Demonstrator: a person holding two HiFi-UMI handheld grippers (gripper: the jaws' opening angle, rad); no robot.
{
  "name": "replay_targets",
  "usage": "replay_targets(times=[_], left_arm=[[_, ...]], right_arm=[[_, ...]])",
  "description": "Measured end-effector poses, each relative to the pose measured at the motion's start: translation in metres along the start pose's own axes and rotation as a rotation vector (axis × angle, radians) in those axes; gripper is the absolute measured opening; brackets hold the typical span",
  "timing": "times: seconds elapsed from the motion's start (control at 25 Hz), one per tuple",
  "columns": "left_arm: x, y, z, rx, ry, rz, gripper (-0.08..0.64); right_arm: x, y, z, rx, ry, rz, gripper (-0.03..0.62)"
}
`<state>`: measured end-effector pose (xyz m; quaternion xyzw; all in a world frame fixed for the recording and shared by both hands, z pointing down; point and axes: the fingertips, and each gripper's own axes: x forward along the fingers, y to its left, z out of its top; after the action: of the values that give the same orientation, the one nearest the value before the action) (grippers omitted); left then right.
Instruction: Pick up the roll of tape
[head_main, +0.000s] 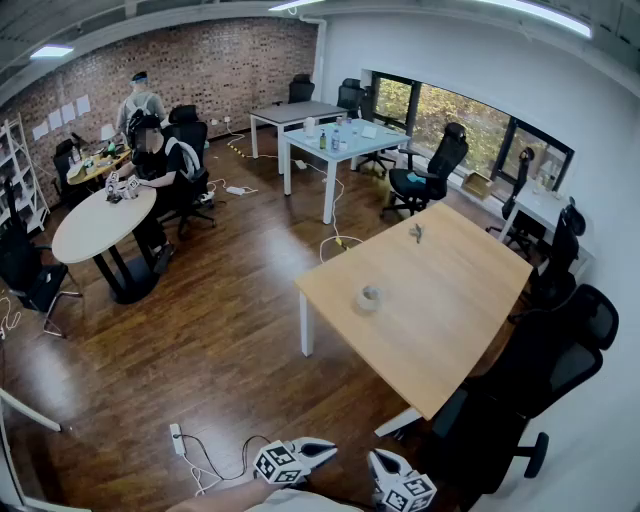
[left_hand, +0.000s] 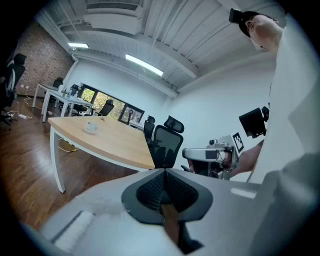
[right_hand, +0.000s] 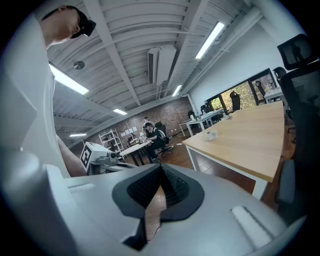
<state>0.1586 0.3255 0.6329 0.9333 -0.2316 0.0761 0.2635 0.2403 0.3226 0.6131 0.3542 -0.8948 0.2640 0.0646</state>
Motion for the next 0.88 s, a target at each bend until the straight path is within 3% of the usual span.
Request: replay_targets(times=[0.12,0.32,0.64,0.88], left_arm=[[-0.012,0.047,0.031,0.034,-0.036,0.034,0.005],[-0.033,0.097,0.063,0.038,-0.077,0.049,0.005],[-0.075,0.141,0.078,0.085,-0.058,0.072,0.005],[-0.097,0.180,0.089,0.072,-0.073,0.111,0.005]], right_arm=[[0.050,-0.002,0.036,-0.050,-0.013,0.019,0.006],[0.098,0.001,0.065,-0.082,-0.007,0.018,0.006],[0.158,0.017,0.090,-0.109,0.022,0.003,0.006],[0.194,0.008,0.119,-0.159,0.013,-0.013,0.006]])
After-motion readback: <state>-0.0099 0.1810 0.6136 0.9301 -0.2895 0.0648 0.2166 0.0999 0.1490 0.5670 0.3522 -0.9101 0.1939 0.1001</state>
